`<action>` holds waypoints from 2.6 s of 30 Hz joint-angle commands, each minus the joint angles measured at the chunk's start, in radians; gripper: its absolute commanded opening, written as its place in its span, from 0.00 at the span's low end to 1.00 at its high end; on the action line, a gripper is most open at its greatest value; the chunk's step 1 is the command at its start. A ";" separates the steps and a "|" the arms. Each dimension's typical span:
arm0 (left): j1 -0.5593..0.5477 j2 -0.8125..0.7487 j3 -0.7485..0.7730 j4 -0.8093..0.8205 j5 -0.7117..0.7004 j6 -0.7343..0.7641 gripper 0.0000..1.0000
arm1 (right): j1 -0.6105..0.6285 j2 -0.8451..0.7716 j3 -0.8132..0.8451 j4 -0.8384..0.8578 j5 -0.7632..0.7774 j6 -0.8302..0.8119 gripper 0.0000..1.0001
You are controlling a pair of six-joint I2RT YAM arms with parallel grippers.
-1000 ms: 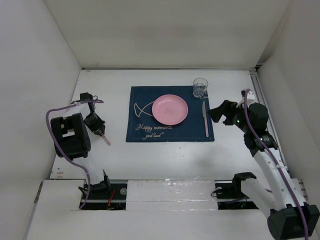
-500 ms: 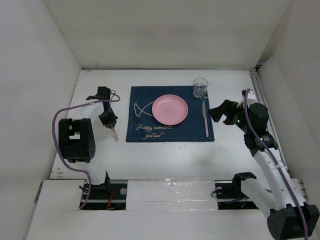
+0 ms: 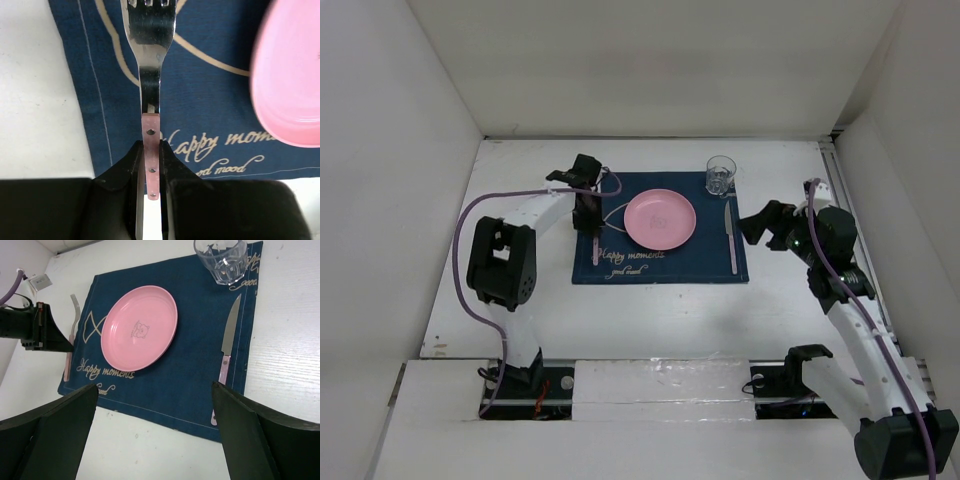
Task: Set the dinner table for one person
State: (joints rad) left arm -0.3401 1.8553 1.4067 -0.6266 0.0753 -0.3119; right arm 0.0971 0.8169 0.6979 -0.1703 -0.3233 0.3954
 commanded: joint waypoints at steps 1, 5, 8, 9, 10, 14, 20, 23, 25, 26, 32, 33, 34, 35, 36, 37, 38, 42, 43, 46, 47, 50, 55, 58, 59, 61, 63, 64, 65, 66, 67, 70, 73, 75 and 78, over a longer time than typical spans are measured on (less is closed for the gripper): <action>0.010 0.001 0.058 -0.053 0.001 0.045 0.00 | -0.008 -0.015 -0.006 0.051 -0.025 -0.015 1.00; 0.010 0.067 0.127 -0.081 -0.008 0.045 0.00 | -0.008 -0.015 -0.006 0.060 -0.054 -0.015 1.00; 0.010 0.103 0.147 -0.090 -0.008 0.033 0.00 | -0.008 -0.015 -0.006 0.060 -0.054 -0.015 1.00; 0.010 0.104 0.147 -0.090 -0.018 0.033 0.00 | -0.008 -0.015 -0.015 0.060 -0.054 -0.015 1.00; 0.010 0.113 0.147 -0.090 -0.019 0.033 0.00 | -0.008 -0.015 -0.015 0.060 -0.063 -0.015 1.00; 0.010 0.137 0.147 -0.099 -0.055 0.043 0.00 | -0.008 -0.015 -0.015 0.060 -0.063 -0.015 1.00; 0.010 0.157 0.138 -0.099 -0.083 0.072 0.00 | -0.008 -0.015 -0.015 0.060 -0.072 -0.015 1.00; 0.019 0.168 0.147 -0.099 -0.083 0.073 0.00 | -0.008 -0.015 -0.015 0.060 -0.072 -0.015 1.00; 0.019 0.168 0.147 -0.099 -0.092 0.082 0.00 | -0.008 -0.024 -0.015 0.060 -0.072 -0.015 1.00; 0.029 0.168 0.138 -0.099 -0.092 0.082 0.00 | -0.008 -0.024 -0.015 0.060 -0.072 -0.015 1.00; 0.029 0.168 0.138 -0.099 -0.092 0.091 0.00 | -0.008 -0.024 -0.015 0.060 -0.072 -0.015 1.00; 0.029 0.177 0.138 -0.099 -0.083 0.091 0.00 | -0.008 -0.024 -0.015 0.060 -0.072 -0.015 1.00; 0.029 0.177 0.138 -0.099 -0.083 0.091 0.00 | -0.008 -0.024 -0.015 0.060 -0.072 -0.015 1.00; 0.029 0.177 0.138 -0.099 -0.083 0.091 0.00 | -0.008 -0.024 -0.015 0.060 -0.072 -0.015 1.00; 0.029 0.177 0.138 -0.099 -0.074 0.091 0.00 | -0.008 -0.024 -0.015 0.060 -0.072 -0.015 1.00; 0.029 0.177 0.129 -0.099 -0.074 0.091 0.00 | -0.008 -0.024 -0.015 0.060 -0.072 -0.015 1.00; 0.029 0.177 0.129 -0.099 -0.065 0.091 0.00 | -0.008 -0.024 -0.015 0.060 -0.072 -0.015 1.00; 0.029 0.156 0.109 -0.088 -0.045 0.091 0.00 | -0.008 -0.024 -0.015 0.060 -0.072 -0.015 1.00; 0.029 0.156 0.109 -0.088 -0.045 0.100 0.00 | -0.008 -0.024 -0.015 0.060 -0.072 -0.015 1.00; 0.018 0.156 0.100 -0.079 -0.045 0.100 0.00 | -0.008 -0.024 -0.015 0.060 -0.072 -0.015 1.00; 0.018 0.156 0.100 -0.079 -0.045 0.100 0.00 | -0.008 -0.024 -0.015 0.060 -0.072 -0.015 1.00; 0.018 0.156 0.100 -0.079 -0.071 0.090 0.00 | -0.008 -0.033 -0.015 0.060 -0.072 -0.015 1.00; 0.018 0.144 0.081 -0.088 -0.094 0.069 0.16 | -0.008 -0.033 -0.015 0.060 -0.072 -0.015 1.00; 0.018 0.121 0.072 -0.088 -0.120 0.057 0.35 | -0.008 -0.033 -0.015 0.060 -0.072 -0.015 1.00; 0.018 0.111 0.072 -0.088 -0.120 0.057 0.38 | -0.008 -0.033 -0.015 0.060 -0.072 -0.015 1.00; 0.018 0.059 0.063 -0.078 -0.132 0.037 0.46 | -0.008 -0.033 -0.015 0.060 -0.072 -0.024 1.00; 0.018 0.000 0.052 -0.049 -0.181 0.010 0.51 | -0.008 -0.033 -0.015 0.060 -0.072 -0.024 1.00; 0.018 -0.087 0.035 -0.032 -0.181 -0.002 0.54 | -0.008 -0.033 -0.015 0.060 -0.063 -0.024 1.00; 0.018 -0.138 0.023 -0.013 -0.181 -0.013 0.62 | -0.008 -0.033 -0.015 0.060 -0.063 -0.024 1.00; 0.018 -0.192 0.012 0.004 -0.204 -0.025 0.66 | -0.008 -0.033 -0.015 0.060 -0.051 -0.033 1.00; 0.018 -0.305 0.000 0.034 -0.218 -0.038 0.72 | -0.008 -0.042 -0.015 0.060 -0.051 -0.033 1.00; 0.018 -0.483 -0.057 0.071 -0.288 -0.087 1.00 | -0.008 -0.051 -0.015 0.060 -0.051 -0.044 1.00; 0.065 -0.707 -0.138 0.071 -0.385 -0.117 1.00 | -0.008 -0.051 -0.015 0.072 -0.063 -0.055 1.00; 0.075 -0.863 -0.208 0.042 -0.480 -0.145 1.00 | 0.001 -0.051 0.034 0.019 -0.022 -0.075 1.00; 0.075 -1.055 -0.309 0.022 -0.620 -0.203 1.00 | 0.012 -0.065 0.144 -0.138 0.085 -0.095 1.00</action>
State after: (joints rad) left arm -0.2672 0.8951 1.2053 -0.5331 -0.3714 -0.4438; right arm 0.0998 0.7795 0.7223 -0.2470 -0.3351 0.3424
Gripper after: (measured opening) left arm 0.997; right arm 0.999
